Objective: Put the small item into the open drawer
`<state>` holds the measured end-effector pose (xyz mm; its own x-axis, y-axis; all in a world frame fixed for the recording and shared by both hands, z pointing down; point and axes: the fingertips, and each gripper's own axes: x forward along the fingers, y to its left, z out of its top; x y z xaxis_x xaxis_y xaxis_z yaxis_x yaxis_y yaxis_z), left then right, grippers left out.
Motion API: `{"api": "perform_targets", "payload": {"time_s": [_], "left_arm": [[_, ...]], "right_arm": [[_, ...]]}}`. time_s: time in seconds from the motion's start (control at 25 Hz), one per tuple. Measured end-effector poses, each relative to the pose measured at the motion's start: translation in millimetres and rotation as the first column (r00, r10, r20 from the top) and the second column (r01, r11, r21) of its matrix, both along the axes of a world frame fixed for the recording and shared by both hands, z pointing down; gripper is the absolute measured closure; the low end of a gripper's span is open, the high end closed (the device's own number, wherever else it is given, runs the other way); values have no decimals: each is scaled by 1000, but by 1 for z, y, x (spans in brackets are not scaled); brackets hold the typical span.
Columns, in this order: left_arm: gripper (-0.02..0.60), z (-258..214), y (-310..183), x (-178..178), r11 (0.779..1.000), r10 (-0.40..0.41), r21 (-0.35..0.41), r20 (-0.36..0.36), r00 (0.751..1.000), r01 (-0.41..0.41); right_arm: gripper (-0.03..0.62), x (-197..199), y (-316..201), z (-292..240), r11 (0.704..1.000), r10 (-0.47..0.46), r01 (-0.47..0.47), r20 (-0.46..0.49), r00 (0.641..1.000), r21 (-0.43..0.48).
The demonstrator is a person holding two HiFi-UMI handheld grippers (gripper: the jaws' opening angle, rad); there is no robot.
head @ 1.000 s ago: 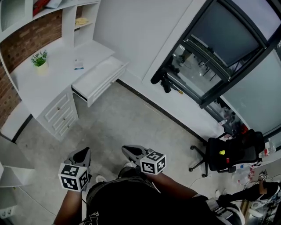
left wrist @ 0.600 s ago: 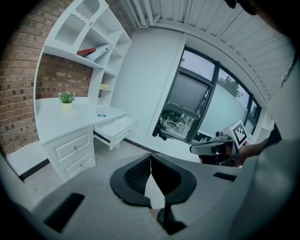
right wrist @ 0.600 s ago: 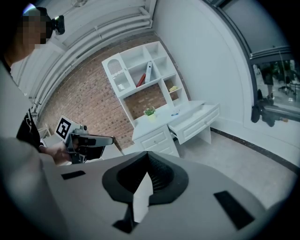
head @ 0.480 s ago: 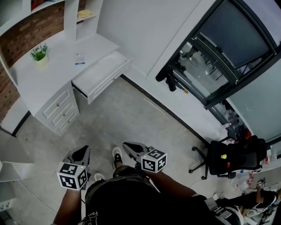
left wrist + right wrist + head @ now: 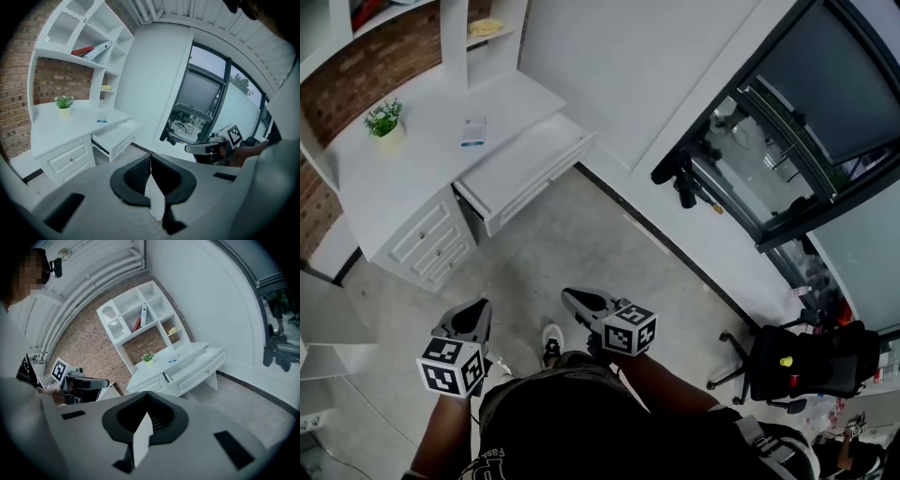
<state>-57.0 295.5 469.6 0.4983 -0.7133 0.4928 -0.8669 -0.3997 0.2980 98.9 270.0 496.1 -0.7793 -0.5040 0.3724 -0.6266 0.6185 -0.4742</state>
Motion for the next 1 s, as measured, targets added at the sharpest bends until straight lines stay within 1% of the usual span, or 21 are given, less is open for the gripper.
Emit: {"api": "perform_targets", "payload": {"time_s": [0.28, 0.52, 0.72, 1.0], "left_arm": [[563, 1, -50, 28, 998, -62, -13, 23, 998, 62], [564, -1, -77, 51, 997, -76, -14, 48, 996, 77], [563, -3, -89, 61, 997, -76, -16, 67, 995, 78], [563, 3, -106, 59, 997, -77, -25, 61, 995, 79]], "right_arm": [[589, 29, -58, 1, 998, -66, 67, 9, 998, -1], [589, 49, -91, 2, 994, -105, 105, 15, 994, 14], [589, 57, -101, 0, 993, -116, 116, 30, 993, 8], [589, 57, -111, 5, 993, -115, 115, 22, 993, -3]]}}
